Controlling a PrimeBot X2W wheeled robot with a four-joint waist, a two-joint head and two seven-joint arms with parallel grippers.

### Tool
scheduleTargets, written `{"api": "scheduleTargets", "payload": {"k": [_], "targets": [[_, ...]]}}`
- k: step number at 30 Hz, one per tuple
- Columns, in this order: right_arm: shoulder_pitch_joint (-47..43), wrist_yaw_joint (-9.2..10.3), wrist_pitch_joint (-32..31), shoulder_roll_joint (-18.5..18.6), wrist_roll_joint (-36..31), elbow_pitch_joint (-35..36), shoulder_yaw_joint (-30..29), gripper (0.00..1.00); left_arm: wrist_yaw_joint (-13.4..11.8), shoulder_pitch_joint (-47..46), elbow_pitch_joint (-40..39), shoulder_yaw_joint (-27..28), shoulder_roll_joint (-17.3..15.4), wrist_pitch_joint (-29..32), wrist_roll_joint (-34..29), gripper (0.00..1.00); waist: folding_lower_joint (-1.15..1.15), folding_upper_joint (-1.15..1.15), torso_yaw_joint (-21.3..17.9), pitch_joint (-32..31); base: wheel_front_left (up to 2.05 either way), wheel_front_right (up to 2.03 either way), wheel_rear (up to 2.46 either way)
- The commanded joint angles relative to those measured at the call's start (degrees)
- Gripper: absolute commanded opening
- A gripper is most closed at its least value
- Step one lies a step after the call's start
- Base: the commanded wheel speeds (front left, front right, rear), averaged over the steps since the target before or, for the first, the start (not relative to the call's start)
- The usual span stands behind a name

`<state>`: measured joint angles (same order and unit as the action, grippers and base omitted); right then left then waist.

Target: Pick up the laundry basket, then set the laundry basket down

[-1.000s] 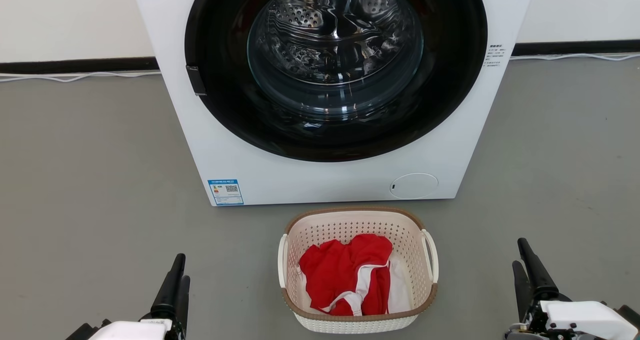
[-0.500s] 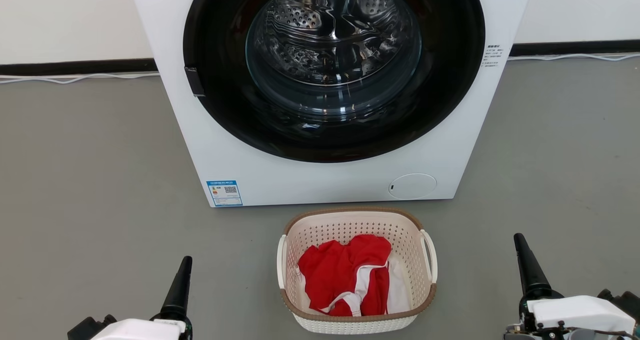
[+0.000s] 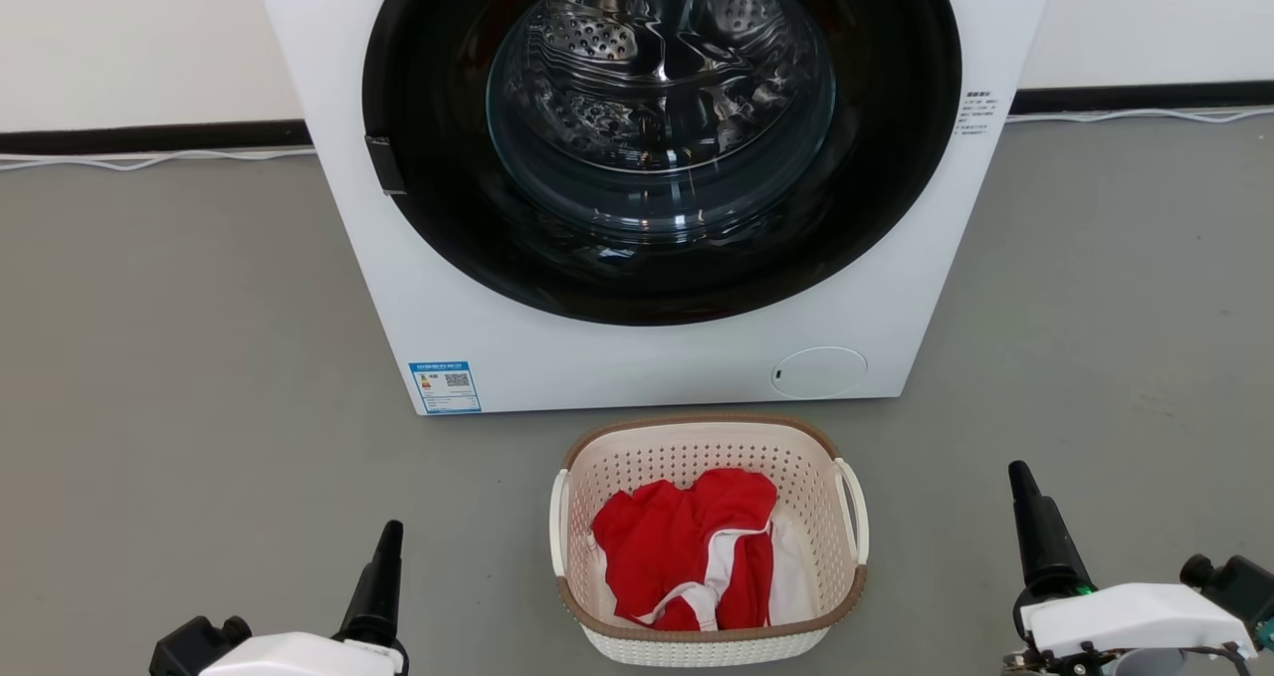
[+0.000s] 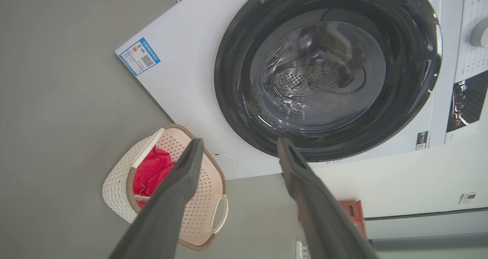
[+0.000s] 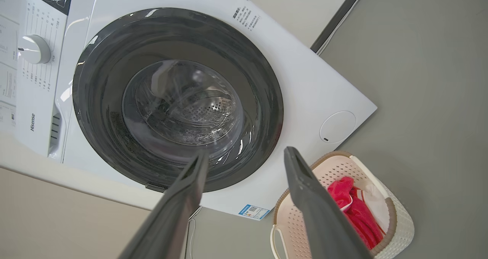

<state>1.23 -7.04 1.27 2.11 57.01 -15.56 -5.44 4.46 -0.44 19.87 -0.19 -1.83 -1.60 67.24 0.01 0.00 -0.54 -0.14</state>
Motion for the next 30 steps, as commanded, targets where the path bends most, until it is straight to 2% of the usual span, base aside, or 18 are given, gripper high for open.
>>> {"api": "scheduleTargets", "payload": {"k": [1, 10, 30], "targets": [[1.1, -0.19, 0.92, 0.79, -2.16, 1.79, 0.69, 1.0, -0.52, -2.59, -1.07, 0.36, -0.46, -0.61, -1.65, 1.0, -0.01, 0.0, -0.02, -0.04, 0.0, 0.0, 0.0], [1.38, -0.22, 2.6, 1.37, -10.83, 1.23, 1.78, 1.0, -2.18, -2.88, 0.79, -0.78, -0.53, -2.28, -10.81, 1.0, -0.01, 0.0, -0.4, -0.24, 0.0, 0.0, 0.0], [2.21, -0.29, 5.97, 2.58, -27.17, -1.42, 3.58, 1.0, -5.29, -3.13, 2.42, -0.81, -0.69, -5.65, -26.5, 1.0, -0.01, 0.0, -0.83, -0.43, 0.0, 0.0, 0.0]]}}
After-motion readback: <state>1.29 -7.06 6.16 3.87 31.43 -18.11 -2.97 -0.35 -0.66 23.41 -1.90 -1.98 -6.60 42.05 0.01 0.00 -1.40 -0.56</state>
